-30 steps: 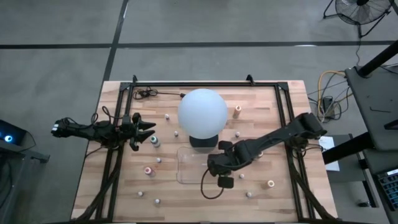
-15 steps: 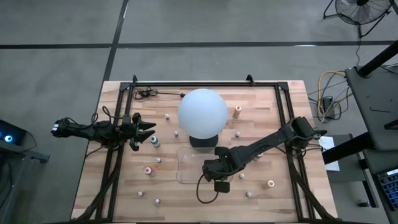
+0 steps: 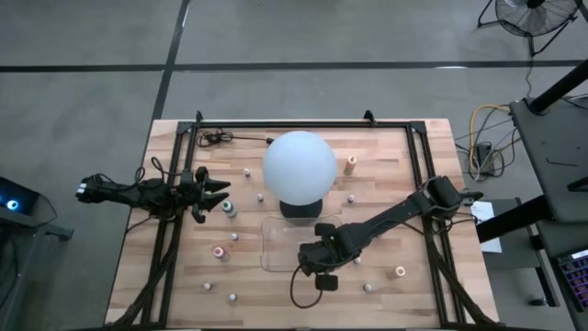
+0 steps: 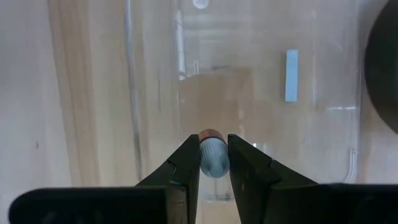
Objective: Pick & Place food coloring
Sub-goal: Put the bottom small orange food coloring bottle into the transparent bin
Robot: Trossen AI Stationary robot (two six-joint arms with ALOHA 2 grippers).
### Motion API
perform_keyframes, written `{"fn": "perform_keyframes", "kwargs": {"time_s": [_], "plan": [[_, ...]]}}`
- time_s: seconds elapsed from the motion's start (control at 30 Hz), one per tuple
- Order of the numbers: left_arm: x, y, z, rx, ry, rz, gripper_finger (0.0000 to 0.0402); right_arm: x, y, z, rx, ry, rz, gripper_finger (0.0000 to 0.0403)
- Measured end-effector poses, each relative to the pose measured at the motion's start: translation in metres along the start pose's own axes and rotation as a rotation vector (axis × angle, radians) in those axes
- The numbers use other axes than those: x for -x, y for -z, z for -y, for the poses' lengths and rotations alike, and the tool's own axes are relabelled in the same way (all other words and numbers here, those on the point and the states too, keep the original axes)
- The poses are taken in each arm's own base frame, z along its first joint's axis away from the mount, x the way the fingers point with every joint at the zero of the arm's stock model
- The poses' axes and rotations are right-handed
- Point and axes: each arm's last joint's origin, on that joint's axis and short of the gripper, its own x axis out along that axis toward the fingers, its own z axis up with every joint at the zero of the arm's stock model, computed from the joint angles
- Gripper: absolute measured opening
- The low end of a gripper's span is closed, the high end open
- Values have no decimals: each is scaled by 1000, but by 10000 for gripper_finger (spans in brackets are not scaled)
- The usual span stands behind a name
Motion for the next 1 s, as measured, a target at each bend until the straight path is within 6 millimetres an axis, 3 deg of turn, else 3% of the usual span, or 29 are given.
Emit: {"fn": "perform_keyframes", "kwargs": {"time_s": [0.5, 1.0], "plan": [[0, 0, 0, 0, 0, -1, 161, -22, 6, 3, 7, 33, -26, 63], [0, 0, 0, -1, 0, -2, 161, -24, 6, 3, 33, 26, -33, 79]]}}
